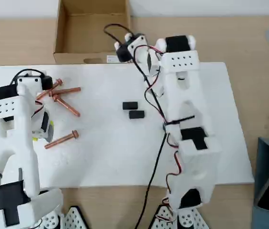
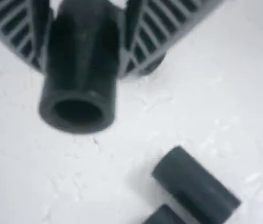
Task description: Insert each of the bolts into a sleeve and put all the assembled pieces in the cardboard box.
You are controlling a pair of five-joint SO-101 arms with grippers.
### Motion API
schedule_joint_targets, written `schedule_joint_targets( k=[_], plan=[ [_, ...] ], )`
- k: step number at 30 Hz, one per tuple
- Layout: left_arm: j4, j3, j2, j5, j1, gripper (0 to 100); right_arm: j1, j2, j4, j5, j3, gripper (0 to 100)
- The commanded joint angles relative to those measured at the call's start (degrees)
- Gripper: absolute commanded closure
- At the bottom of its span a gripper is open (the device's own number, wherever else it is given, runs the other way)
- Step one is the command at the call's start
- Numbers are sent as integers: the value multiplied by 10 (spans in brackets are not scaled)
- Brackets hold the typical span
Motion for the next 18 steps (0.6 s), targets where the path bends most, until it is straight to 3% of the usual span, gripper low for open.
schedule_joint_targets(
  k=[1,9,18],
  plan=[
    [20,-58,-7,20,-7,876,23,-95,15,-26,-10,988],
    [43,-180,-2,81,-6,876,74,-249,15,-46,133,988],
    [7,-200,50,127,-21,876,169,-398,11,-27,307,988]
  ],
)
